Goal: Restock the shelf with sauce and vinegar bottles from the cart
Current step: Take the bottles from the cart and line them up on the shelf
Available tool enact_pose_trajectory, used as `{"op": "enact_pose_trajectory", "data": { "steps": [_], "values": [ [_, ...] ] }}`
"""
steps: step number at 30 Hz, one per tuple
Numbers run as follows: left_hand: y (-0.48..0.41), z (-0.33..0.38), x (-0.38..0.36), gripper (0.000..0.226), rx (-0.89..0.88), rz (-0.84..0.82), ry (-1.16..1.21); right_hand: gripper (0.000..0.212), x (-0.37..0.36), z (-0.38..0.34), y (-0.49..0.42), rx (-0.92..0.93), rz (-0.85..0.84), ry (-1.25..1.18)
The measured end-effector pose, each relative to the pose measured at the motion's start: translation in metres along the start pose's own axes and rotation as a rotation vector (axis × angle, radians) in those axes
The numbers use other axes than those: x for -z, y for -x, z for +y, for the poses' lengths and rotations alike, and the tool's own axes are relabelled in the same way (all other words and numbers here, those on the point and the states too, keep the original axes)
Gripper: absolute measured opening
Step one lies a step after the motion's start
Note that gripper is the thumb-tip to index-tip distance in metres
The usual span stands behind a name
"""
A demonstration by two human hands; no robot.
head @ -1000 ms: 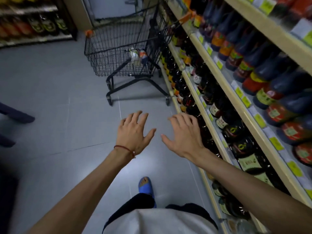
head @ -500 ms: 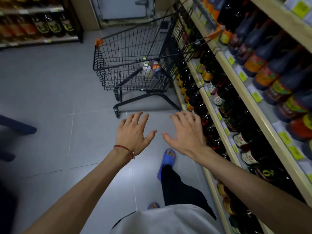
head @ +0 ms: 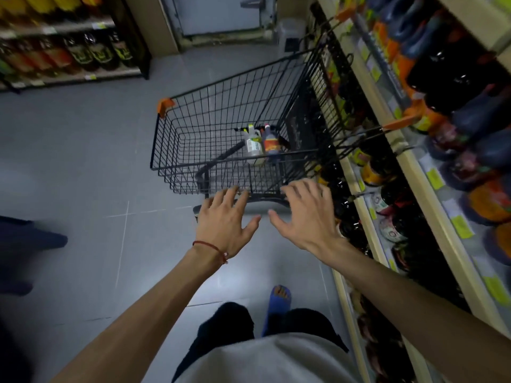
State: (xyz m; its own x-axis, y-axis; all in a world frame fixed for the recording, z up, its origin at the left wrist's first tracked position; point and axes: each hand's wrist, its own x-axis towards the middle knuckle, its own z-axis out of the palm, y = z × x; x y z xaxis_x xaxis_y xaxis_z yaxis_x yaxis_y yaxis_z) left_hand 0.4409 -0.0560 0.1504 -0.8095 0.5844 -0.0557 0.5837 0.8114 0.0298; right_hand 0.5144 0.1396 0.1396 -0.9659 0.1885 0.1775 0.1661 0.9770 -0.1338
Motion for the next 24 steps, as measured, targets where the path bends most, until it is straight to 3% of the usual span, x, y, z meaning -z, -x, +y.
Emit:
{"op": "enact_pose_trajectory", "data": {
  "steps": [8, 17, 24],
  "values": [
    [-0.146, -0.044, 0.004, 0.066, -0.032, 0.064, 0.05, 0.061, -0.024, 0.019, -0.141, -0.054, -0.008, 0.006],
    [-0.29, -0.114, -0.007, 0.068, -0.119, -0.022, 0.044, 0.059, -0.068, 0.014, -0.264, -0.209, -0.052, -0.009],
    [-0.366, -0.127, -0.039, 0.065, -0.045, -0.133, 0.095, 0.064, -0.111, 0.04, -0.328, -0.317, -0.17, -0.076]
  ]
}}
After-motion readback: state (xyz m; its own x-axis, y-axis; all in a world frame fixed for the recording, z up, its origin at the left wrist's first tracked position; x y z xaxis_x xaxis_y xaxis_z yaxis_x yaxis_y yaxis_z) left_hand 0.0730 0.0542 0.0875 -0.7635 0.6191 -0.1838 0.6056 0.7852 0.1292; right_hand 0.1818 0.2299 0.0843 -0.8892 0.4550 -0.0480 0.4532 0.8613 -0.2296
